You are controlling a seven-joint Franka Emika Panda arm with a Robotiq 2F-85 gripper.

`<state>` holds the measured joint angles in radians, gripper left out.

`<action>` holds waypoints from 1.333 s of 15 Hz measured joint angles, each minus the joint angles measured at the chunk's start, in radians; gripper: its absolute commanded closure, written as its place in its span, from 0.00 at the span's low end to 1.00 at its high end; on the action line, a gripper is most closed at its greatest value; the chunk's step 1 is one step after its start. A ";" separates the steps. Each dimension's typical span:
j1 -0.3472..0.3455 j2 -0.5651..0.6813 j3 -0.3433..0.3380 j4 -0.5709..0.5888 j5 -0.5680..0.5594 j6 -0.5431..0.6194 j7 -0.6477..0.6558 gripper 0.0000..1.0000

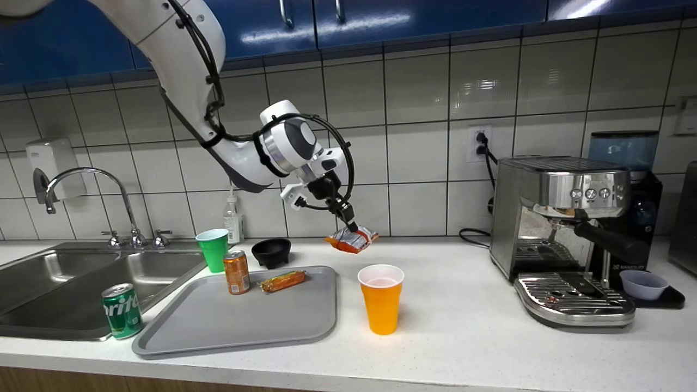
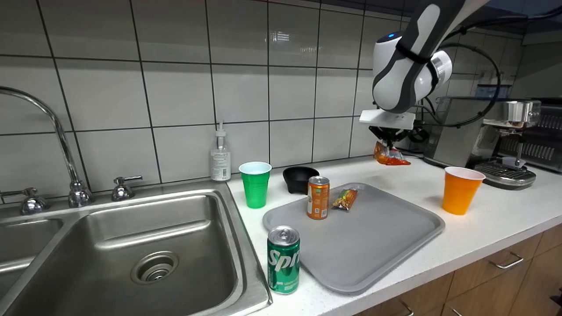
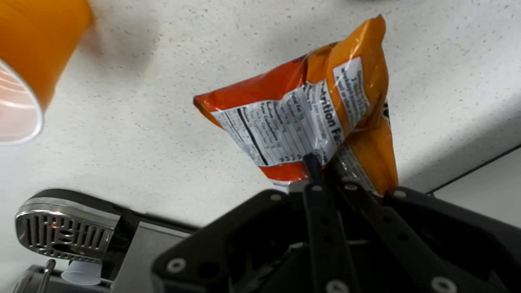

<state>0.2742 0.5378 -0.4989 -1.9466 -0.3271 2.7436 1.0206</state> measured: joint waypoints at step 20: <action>-0.009 -0.256 0.152 -0.373 -0.269 0.055 -0.025 1.00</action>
<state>0.2655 0.2820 -0.3464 -2.3195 -0.5962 2.7990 0.9959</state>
